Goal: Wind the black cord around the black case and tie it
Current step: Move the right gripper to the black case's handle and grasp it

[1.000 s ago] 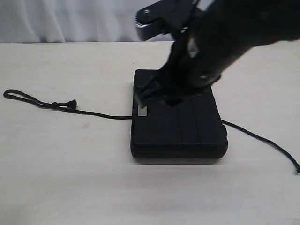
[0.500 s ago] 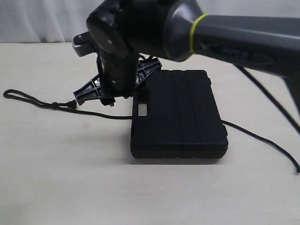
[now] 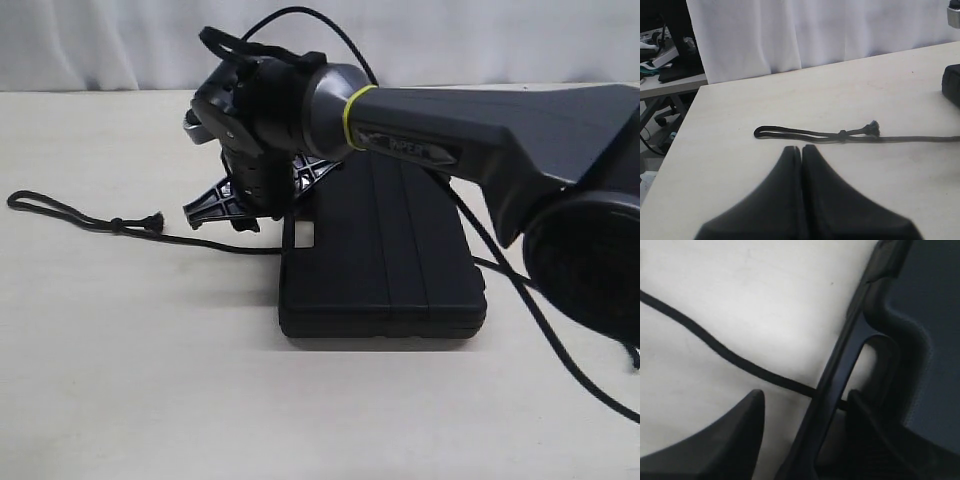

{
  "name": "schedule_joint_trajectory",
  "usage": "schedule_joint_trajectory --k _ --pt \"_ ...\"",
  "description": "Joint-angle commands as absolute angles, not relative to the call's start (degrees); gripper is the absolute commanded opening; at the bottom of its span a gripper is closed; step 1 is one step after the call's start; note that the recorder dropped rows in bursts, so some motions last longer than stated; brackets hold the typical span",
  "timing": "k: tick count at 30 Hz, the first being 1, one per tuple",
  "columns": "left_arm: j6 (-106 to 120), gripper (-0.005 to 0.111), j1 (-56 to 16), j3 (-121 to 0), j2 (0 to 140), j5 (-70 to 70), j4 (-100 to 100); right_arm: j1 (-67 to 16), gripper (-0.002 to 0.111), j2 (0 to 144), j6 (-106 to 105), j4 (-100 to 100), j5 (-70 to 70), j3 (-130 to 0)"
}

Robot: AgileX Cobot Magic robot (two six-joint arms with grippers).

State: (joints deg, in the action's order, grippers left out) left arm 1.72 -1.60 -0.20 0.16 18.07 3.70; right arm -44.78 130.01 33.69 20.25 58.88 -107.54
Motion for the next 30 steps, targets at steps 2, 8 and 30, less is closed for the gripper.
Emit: schedule_joint_trajectory --k 2,8,30 --pt "1.42 0.000 -2.01 0.00 0.00 17.71 3.43 -43.88 0.047 131.70 34.40 20.96 57.82 -107.96" --pt "1.42 0.000 -2.01 0.00 0.00 17.71 3.43 -43.83 0.047 133.41 35.84 23.66 57.36 -107.96" --pt "1.42 0.000 -2.01 0.00 0.00 17.71 3.43 -43.83 0.015 135.93 36.88 26.59 56.18 -107.96"
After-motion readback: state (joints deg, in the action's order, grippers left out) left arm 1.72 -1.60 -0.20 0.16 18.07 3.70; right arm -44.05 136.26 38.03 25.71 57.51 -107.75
